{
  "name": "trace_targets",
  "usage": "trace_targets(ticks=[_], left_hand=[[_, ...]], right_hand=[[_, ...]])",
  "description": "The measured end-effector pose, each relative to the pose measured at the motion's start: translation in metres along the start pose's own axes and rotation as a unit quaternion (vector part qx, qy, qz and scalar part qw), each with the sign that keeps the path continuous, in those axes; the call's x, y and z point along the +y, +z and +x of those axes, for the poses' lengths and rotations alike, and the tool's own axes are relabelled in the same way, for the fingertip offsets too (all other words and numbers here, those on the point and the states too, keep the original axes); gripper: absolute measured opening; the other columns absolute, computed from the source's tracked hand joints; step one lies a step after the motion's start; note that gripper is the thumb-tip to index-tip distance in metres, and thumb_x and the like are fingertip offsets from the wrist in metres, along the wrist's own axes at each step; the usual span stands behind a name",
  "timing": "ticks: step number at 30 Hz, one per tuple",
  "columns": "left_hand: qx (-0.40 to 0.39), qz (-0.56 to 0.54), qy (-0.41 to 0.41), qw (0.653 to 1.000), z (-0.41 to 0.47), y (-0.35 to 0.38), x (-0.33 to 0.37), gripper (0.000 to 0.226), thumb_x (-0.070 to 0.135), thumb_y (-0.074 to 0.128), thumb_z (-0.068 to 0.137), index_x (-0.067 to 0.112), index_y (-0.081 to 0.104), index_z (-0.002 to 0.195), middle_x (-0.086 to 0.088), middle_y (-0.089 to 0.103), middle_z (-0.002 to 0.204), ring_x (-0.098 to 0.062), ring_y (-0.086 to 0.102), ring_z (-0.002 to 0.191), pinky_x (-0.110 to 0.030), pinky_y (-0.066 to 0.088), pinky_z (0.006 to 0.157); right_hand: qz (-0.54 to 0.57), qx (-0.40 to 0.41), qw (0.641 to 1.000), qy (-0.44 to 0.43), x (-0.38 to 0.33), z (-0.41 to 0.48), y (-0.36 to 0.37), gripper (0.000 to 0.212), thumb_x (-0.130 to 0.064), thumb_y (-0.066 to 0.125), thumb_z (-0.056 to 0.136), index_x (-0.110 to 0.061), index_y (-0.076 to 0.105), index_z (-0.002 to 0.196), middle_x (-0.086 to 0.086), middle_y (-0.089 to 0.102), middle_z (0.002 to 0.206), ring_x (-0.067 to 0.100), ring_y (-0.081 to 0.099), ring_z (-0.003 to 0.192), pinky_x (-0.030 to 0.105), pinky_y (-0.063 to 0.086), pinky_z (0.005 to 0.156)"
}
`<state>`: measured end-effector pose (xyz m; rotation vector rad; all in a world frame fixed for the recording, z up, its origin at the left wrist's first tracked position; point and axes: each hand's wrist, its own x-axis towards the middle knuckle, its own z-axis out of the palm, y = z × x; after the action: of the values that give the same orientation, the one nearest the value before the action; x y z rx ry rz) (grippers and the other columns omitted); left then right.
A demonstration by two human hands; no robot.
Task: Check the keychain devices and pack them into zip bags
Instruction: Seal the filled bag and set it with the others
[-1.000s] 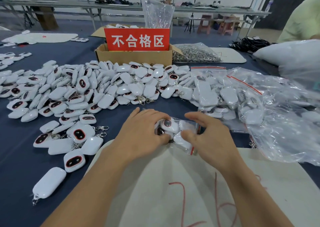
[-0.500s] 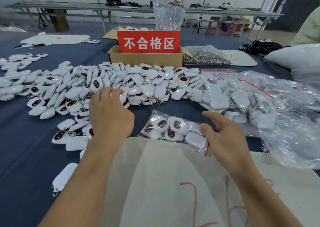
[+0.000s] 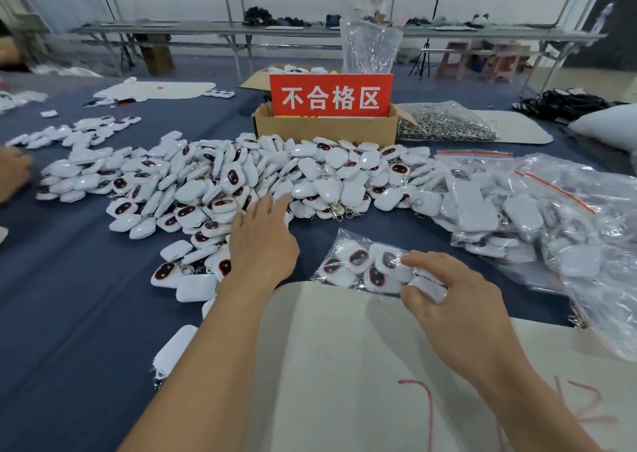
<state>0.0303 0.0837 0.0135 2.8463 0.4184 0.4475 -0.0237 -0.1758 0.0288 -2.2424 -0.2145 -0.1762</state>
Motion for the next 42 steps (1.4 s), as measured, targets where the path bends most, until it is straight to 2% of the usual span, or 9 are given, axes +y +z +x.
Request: trace_targets(ticks=[5,12,16,20,26,31,35,39,42], left_hand=[[0.049,-0.058,-0.002,0.997,-0.001,0.004,0.003,0.056,0.006,0.054,0.097,0.030,0.053,0.147,0.002,0.055,0.148,-0.027,0.057,0.125,-0.039,0.038,0.105],[0.153,-0.163,0.034,0.974,-0.020,-0.012,0.036,0.034,0.004,0.070,0.088,0.025,0.073,0.114,0.009,0.059,0.102,-0.019,0.061,0.090,-0.033,0.044,0.072],[0.213,-0.295,0.213,0.907,-0.058,-0.019,0.085,0.047,0.011,0.077,0.083,0.025,0.071,0.127,0.017,0.055,0.095,-0.004,0.057,0.079,-0.012,0.045,0.077],[0.223,-0.286,0.322,0.874,-0.081,-0.010,0.118,0.064,-0.001,0.071,0.079,0.017,0.064,0.140,0.005,0.067,0.091,-0.010,0.058,0.080,-0.017,0.049,0.079],[0.016,-0.401,0.172,0.900,-0.080,-0.009,0.116,0.077,0.036,0.087,0.074,0.059,0.052,0.138,0.034,0.061,0.117,0.006,0.060,0.103,-0.004,0.043,0.080],[-0.059,-0.517,0.069,0.851,-0.072,-0.008,0.116,0.022,0.027,0.076,0.084,0.041,0.080,0.101,0.021,0.075,0.098,-0.004,0.072,0.087,-0.027,0.058,0.080],[-0.084,-0.550,0.060,0.828,-0.071,-0.010,0.116,0.031,0.018,0.076,0.084,0.046,0.080,0.097,0.016,0.078,0.097,-0.010,0.075,0.090,-0.032,0.062,0.081],[-0.102,-0.596,0.044,0.795,-0.067,-0.012,0.115,0.040,0.002,0.071,0.092,0.041,0.081,0.094,0.011,0.080,0.094,-0.007,0.076,0.083,-0.015,0.057,0.068],[-0.121,-0.610,0.026,0.783,-0.066,-0.013,0.113,0.029,0.011,0.075,0.087,0.036,0.082,0.100,0.008,0.080,0.096,-0.007,0.076,0.085,-0.015,0.057,0.066]], right_hand=[[0.003,-0.002,1.000,-0.006,-0.006,-0.002,-0.001,0.045,-0.014,0.072,0.089,-0.057,0.059,0.093,-0.027,0.058,0.116,-0.025,0.044,0.103,-0.012,0.021,0.081],[0.035,0.050,0.998,0.015,0.001,0.000,-0.001,0.028,-0.021,0.073,0.087,-0.047,0.074,0.097,-0.024,0.069,0.109,-0.013,0.057,0.102,-0.004,0.032,0.084],[0.235,0.078,0.967,0.052,0.003,0.003,-0.005,0.009,-0.036,0.070,0.094,-0.035,0.079,0.096,-0.007,0.078,0.084,0.010,0.069,0.069,0.023,0.052,0.068],[0.404,-0.032,0.909,0.103,-0.002,0.005,-0.009,0.032,-0.038,0.059,0.096,-0.015,0.080,0.096,0.011,0.079,0.092,0.024,0.075,0.080,0.035,0.058,0.071],[0.500,-0.006,0.852,0.159,0.010,0.015,-0.029,0.029,0.015,0.060,0.088,0.000,0.072,0.110,0.017,0.077,0.095,0.026,0.075,0.083,0.030,0.062,0.070],[0.418,-0.069,0.894,0.146,0.006,0.013,-0.019,0.029,0.006,0.066,0.079,-0.008,0.068,0.104,0.023,0.077,0.100,0.035,0.078,0.093,0.063,0.055,0.098],[0.388,-0.085,0.909,0.125,0.003,0.011,-0.017,0.023,0.000,0.064,0.083,-0.011,0.068,0.103,0.017,0.079,0.097,0.030,0.078,0.093,0.043,0.062,0.082],[0.392,-0.051,0.911,0.117,0.005,0.012,-0.018,0.014,-0.008,0.063,0.096,-0.016,0.075,0.096,0.016,0.078,0.093,0.033,0.079,0.083,0.056,0.061,0.088],[0.406,-0.046,0.905,0.114,0.005,0.013,-0.018,0.027,-0.003,0.057,0.100,-0.017,0.081,0.095,0.013,0.079,0.091,0.032,0.079,0.080,0.043,0.065,0.079]])
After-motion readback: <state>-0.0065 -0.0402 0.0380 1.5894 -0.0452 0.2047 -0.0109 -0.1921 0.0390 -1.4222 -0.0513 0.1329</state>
